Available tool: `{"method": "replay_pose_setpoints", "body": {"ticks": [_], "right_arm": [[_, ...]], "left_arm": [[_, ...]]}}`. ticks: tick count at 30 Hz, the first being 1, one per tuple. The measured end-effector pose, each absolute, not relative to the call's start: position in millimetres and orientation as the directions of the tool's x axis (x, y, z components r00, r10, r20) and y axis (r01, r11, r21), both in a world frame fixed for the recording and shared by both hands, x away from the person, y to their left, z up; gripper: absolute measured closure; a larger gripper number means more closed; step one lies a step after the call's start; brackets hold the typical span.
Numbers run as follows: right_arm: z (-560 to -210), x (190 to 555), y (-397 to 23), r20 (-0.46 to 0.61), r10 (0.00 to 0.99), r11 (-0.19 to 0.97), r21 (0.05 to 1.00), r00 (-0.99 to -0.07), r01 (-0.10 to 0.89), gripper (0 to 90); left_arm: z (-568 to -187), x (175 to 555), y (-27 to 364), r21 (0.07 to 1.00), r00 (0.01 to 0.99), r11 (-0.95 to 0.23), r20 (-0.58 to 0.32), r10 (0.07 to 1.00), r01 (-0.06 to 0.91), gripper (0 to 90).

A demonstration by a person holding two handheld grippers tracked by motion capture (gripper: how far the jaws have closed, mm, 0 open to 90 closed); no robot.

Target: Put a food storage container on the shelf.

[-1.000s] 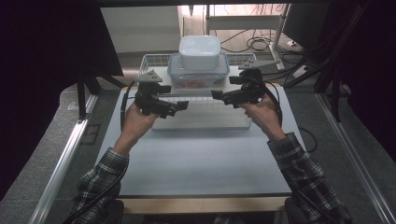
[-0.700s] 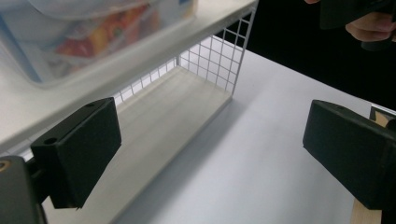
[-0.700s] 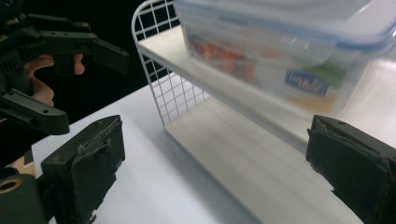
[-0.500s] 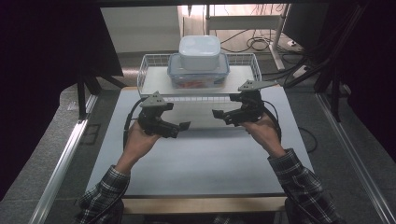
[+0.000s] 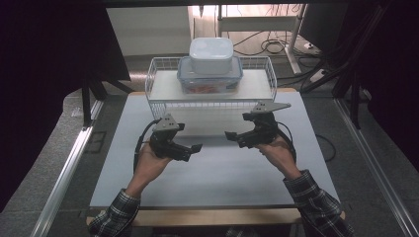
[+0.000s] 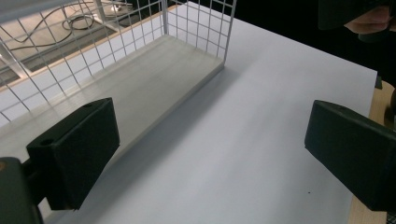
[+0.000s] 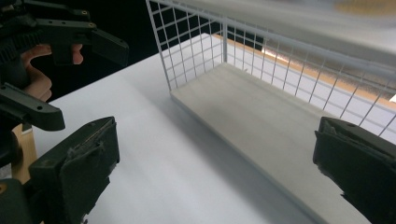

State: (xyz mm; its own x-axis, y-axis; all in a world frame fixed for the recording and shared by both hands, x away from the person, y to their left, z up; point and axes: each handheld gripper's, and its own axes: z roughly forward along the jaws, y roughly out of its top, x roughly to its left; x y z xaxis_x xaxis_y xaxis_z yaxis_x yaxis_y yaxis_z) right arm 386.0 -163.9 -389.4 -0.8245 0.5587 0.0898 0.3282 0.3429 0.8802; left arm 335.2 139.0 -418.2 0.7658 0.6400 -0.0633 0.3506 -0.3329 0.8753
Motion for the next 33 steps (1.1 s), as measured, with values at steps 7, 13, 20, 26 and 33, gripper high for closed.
{"method": "replay_pose_setpoints", "body": {"ticks": [7,13,20,26,33], "right_arm": [[-407,383,-168,0.098,0.573,0.350,0.869,-0.813,0.351,0.6],[-419,379,-171,0.098,0.581,0.359,0.860,-0.808,0.362,0.7],[-433,373,-174,0.102,0.591,0.373,0.845,-0.800,0.383,0.6],[-447,369,-180,0.100,0.607,0.388,0.828,-0.788,0.404,0.6],[-456,365,-191,0.086,0.630,0.394,0.821,-0.772,0.413,0.6]], "left_arm": [[-435,333,139,0.863,0.752,-0.346,-0.059,0.657,0.369,2.6],[-446,331,138,0.850,0.746,-0.360,-0.056,0.663,0.384,2.1],[-459,329,142,0.837,0.732,-0.360,-0.068,0.678,0.411,1.4],[-468,326,144,0.830,0.724,-0.359,-0.076,0.685,0.427,0.7],[-478,320,146,0.819,0.717,-0.379,-0.056,0.694,0.431,0.1]]}}
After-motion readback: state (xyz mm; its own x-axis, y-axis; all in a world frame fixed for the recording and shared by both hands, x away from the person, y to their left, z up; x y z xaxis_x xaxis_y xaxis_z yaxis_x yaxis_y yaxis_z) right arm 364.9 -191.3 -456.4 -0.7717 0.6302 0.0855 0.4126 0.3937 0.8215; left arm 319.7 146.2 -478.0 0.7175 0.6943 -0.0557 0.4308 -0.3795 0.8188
